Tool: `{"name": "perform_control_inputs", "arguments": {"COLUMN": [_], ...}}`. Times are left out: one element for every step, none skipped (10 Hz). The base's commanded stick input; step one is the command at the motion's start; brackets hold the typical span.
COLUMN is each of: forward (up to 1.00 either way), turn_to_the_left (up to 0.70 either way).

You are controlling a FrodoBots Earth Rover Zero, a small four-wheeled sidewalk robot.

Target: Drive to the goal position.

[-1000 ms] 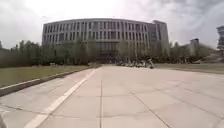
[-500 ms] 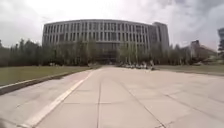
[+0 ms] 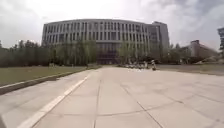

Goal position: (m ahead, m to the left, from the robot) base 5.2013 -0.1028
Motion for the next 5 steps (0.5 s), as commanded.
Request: {"name": "perform_control_inputs", "arguments": {"forward": [0.70,0.70,0.70,0.70,0.70], "turn_to_the_left": [0.00,0.00,0.00,0.00,0.00]}}
